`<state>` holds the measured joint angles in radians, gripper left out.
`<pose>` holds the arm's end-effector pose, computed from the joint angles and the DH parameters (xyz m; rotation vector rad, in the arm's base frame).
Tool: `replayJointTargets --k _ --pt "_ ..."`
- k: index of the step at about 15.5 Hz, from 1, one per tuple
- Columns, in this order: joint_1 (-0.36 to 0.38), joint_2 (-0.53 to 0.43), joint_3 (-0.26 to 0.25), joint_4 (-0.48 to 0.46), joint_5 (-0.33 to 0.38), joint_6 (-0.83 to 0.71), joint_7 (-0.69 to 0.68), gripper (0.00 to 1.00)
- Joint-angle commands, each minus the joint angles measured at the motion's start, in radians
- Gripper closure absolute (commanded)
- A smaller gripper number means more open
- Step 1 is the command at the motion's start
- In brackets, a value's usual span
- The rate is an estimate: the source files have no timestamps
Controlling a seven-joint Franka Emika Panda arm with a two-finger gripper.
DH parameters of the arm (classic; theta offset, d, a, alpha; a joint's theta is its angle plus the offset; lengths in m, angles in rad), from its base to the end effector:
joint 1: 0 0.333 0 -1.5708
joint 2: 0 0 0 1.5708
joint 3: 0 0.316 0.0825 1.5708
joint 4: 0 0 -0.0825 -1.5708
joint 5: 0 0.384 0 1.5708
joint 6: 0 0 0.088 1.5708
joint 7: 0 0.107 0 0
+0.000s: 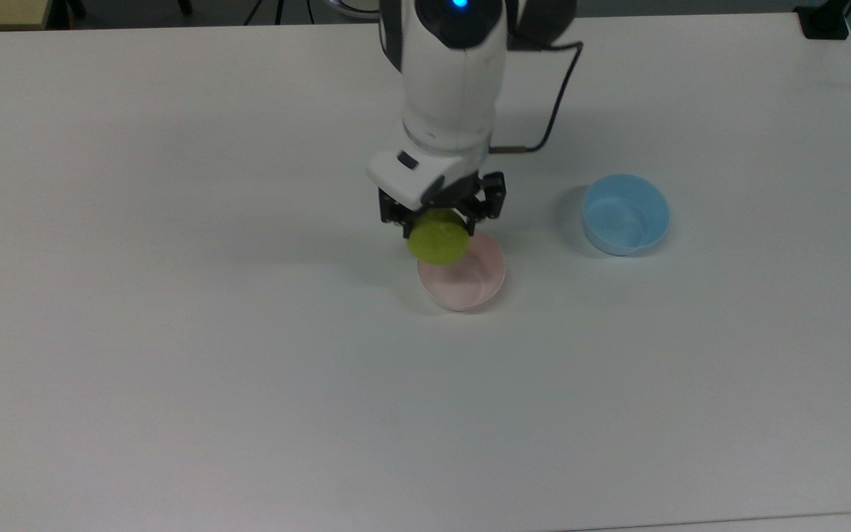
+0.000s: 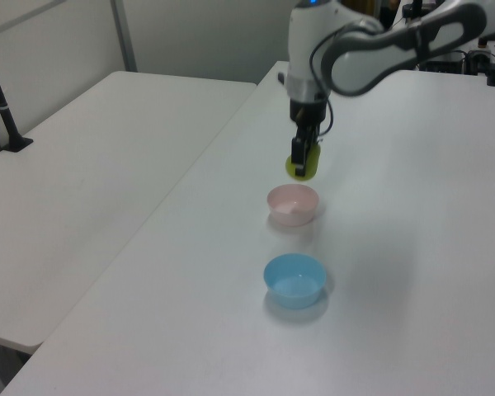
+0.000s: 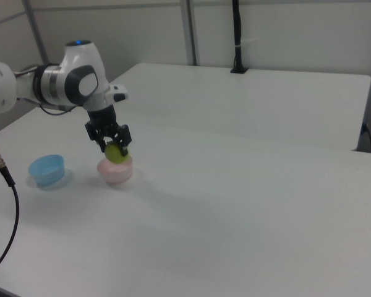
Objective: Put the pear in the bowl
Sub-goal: 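Lift the pear and carry it over the pink bowl, lowering it in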
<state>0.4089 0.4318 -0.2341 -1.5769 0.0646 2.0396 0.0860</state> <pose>0.6656 0.1422 0.3997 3.1054 0.1300 0.0741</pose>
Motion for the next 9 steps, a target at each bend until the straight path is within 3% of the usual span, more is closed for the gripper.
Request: replayJointTargets --k 1,5,9 --pt "0.034 0.064 -0.011 0.031 0.006 0.025 0.024 0.53" --pt "0.047 0.105 -0.011 0.057 0.004 0.073 0.072 0.42" --pt "0.051 0.125 -0.010 0.054 -0.006 0.099 0.069 0.01"
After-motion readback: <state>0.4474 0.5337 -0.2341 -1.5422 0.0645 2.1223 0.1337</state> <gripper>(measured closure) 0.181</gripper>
